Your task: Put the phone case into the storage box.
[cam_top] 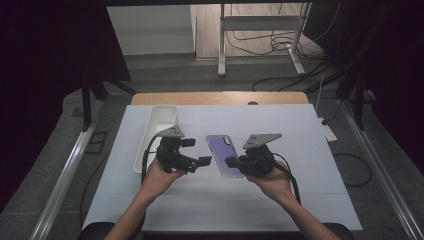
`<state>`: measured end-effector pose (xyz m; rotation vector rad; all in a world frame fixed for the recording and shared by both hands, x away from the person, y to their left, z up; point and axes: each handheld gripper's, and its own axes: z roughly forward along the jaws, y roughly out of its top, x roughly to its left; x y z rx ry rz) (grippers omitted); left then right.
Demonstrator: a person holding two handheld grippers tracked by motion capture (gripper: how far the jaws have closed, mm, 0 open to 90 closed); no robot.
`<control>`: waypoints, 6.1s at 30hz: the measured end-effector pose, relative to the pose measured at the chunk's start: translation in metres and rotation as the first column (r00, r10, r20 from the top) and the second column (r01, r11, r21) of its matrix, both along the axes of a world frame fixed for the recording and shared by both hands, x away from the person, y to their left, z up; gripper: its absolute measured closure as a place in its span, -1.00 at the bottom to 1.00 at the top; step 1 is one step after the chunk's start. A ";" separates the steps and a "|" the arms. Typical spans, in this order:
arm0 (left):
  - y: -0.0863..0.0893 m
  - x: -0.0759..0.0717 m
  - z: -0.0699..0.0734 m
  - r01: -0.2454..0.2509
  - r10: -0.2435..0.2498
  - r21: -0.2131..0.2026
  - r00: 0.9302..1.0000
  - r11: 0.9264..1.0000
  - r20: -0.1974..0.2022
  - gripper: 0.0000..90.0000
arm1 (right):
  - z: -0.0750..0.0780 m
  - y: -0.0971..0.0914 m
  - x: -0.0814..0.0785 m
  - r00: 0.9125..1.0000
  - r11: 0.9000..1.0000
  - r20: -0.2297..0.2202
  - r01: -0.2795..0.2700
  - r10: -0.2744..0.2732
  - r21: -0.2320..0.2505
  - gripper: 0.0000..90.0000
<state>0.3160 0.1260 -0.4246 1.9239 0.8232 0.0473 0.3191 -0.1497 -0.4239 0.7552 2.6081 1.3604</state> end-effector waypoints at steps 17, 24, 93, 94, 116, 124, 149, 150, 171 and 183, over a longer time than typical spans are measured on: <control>-0.006 -0.003 -0.001 -0.015 0.014 0.065 1.000 0.998 0.012 -0.59 | -0.001 0.004 -0.004 1.000 1.000 0.022 0.013 -0.013 0.001 0.90; -0.004 -0.004 -0.001 -0.002 0.002 0.016 1.000 1.000 -0.016 0.08 | -0.002 0.009 -0.007 0.999 1.000 0.030 0.015 -0.015 -0.007 0.90; -0.006 -0.008 0.001 -0.109 0.111 0.081 0.993 0.991 -0.030 0.96 | -0.021 0.029 -0.011 1.000 0.999 -0.008 0.004 -0.004 -0.046 -0.99; -0.006 -0.008 0.001 -0.109 0.112 0.081 0.993 0.991 -0.030 0.96 | -0.021 0.028 -0.011 1.000 0.999 -0.009 0.006 -0.006 -0.045 -1.00; 0.009 -0.005 0.003 -0.135 0.138 0.088 0.990 0.987 -0.028 0.96 | -0.019 0.004 -0.009 1.000 0.995 -0.007 0.030 -0.031 -0.093 -1.00; 0.014 -0.004 0.003 -0.152 0.155 0.089 0.987 0.984 -0.027 0.96 | -0.020 -0.005 -0.011 1.000 0.990 -0.005 0.030 -0.031 -0.138 -1.00; 0.037 0.011 0.014 -0.194 0.196 0.099 0.981 0.976 -0.012 0.96 | -0.022 -0.049 -0.020 0.992 0.980 -0.003 0.122 -0.124 -0.159 -1.00; 0.038 0.012 0.014 -0.194 0.196 0.099 0.981 0.976 -0.014 0.96 | -0.022 -0.051 -0.020 0.991 0.979 -0.005 0.129 -0.132 -0.159 -1.00; 0.044 0.032 0.029 -0.208 0.209 0.123 0.978 0.970 0.005 0.96 | -0.026 -0.100 -0.028 0.969 0.957 0.003 0.246 -0.248 -0.152 -1.00; 0.057 0.041 0.038 -0.249 0.251 0.122 0.968 0.961 0.001 0.96 | -0.026 -0.122 -0.034 0.949 0.939 -0.003 0.311 -0.315 -0.150 -1.00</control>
